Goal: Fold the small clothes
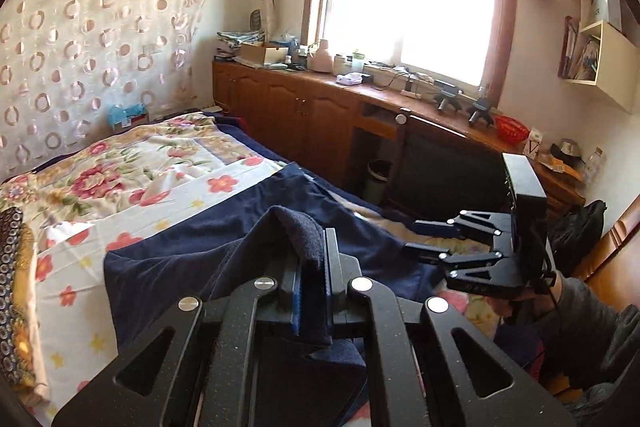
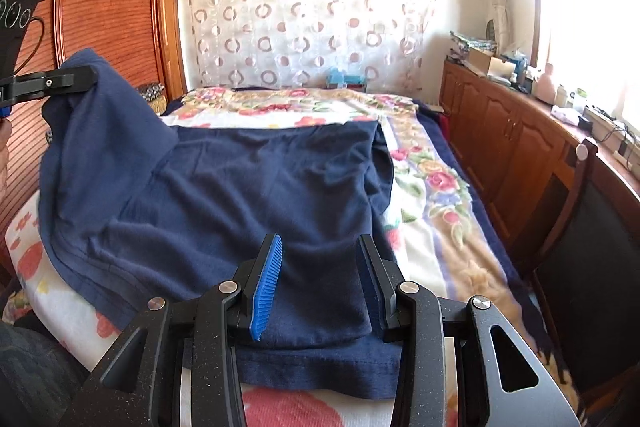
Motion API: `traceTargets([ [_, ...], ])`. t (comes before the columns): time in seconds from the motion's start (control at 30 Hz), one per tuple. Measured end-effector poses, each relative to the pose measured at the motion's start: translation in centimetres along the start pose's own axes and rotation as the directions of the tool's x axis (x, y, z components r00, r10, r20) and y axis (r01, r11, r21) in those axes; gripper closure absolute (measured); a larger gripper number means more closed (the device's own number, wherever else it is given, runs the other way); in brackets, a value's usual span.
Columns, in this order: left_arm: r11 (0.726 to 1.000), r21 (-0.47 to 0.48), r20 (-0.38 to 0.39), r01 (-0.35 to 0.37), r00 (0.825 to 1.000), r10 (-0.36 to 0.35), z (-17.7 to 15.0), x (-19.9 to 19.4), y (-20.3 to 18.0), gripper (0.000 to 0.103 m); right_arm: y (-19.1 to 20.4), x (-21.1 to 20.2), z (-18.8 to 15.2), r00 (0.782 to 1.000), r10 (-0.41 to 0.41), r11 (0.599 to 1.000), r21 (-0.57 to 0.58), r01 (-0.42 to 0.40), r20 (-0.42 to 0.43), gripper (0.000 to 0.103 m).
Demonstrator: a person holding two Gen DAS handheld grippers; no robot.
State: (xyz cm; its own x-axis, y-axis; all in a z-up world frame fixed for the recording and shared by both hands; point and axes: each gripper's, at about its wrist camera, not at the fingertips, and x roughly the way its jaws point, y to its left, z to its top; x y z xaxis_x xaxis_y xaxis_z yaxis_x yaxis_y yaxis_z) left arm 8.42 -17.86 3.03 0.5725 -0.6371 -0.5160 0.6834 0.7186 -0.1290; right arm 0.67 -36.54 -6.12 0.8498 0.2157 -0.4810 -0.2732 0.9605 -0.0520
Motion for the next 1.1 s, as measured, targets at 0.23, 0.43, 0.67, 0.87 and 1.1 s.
traceTargets([
  [0.23,0.999,0.037,-0.071,-0.027,0.997,0.029,-1.9,1.0,-0.1,0.062,0.8,-0.3,0.0,1.0,0.016,1.0,-0.003,-0.016,0.009,0.063],
  [0.43,0.994,-0.025,-0.065,-0.106,0.992,0.104,-3.7,-0.4,2.2,0.021,1.6,0.3,0.7,0.999,0.038,0.999,-0.02,-0.038,0.007,0.063],
  [0.67,0.977,-0.101,-0.062,-0.188,0.981,0.182,-6.7,-2.3,5.1,0.019,4.3,2.5,1.9,0.995,0.091,0.991,-0.094,-0.095,-0.049,0.06],
  [0.87,0.957,-0.146,-0.091,-0.253,0.966,0.241,-8.9,-2.7,7.4,0.019,6.3,5.4,1.9,0.979,0.14,0.974,-0.159,-0.163,-0.148,0.059],
  [1.1,0.948,-0.18,-0.096,-0.264,0.963,0.25,-9.9,-2.9,8.6,0.019,7.5,8.9,3.6,0.963,0.12,0.963,-0.208,-0.173,-0.243,0.059],
])
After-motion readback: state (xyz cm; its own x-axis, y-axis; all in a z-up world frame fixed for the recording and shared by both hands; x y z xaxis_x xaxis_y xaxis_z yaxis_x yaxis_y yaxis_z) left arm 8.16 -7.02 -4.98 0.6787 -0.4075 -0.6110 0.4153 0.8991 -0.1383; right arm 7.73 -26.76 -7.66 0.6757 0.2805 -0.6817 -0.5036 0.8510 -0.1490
